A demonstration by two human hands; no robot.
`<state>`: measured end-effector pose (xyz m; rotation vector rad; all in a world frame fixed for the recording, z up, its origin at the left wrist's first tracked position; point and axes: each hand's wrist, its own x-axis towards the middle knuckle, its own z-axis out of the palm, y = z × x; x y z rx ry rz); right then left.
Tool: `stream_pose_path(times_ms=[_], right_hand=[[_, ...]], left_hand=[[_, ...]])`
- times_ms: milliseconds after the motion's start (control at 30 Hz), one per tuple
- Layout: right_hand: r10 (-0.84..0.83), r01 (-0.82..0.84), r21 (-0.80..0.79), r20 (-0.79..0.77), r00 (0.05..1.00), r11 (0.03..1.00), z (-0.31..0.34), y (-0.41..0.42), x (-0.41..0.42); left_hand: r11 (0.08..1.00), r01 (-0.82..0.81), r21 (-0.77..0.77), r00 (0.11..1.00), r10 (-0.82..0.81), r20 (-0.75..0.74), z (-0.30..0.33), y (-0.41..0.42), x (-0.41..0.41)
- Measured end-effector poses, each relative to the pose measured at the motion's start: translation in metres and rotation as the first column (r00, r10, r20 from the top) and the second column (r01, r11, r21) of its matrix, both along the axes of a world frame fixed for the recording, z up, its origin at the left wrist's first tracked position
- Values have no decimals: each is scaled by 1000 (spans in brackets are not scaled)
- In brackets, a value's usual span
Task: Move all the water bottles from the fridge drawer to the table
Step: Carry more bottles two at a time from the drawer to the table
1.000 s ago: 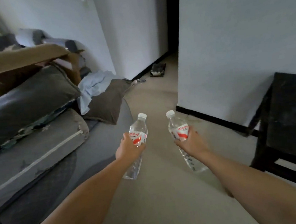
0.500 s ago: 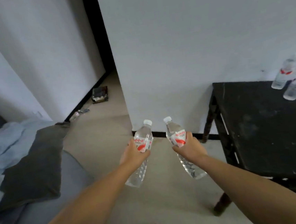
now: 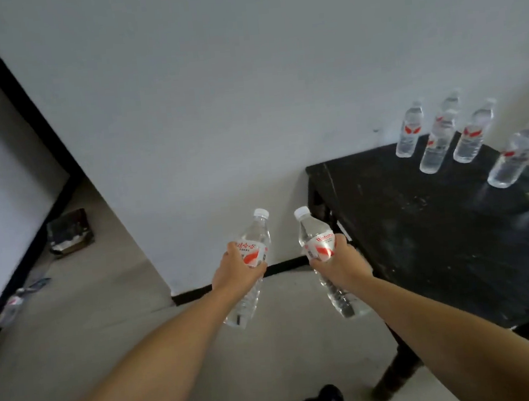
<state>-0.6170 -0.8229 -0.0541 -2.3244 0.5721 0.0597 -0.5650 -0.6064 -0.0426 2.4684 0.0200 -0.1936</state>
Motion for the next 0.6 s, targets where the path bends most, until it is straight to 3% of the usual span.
stream_pose_path(times_ms=[367, 600], right_hand=[[-158, 158, -8, -52, 986, 987, 3, -128, 136], [-350, 350, -4, -8, 937, 937, 12, -216, 163]], left_hand=[[968, 252, -6, 968, -252, -6, -1, -146, 168], [907, 411, -97, 910, -413, -8, 13, -254, 237]])
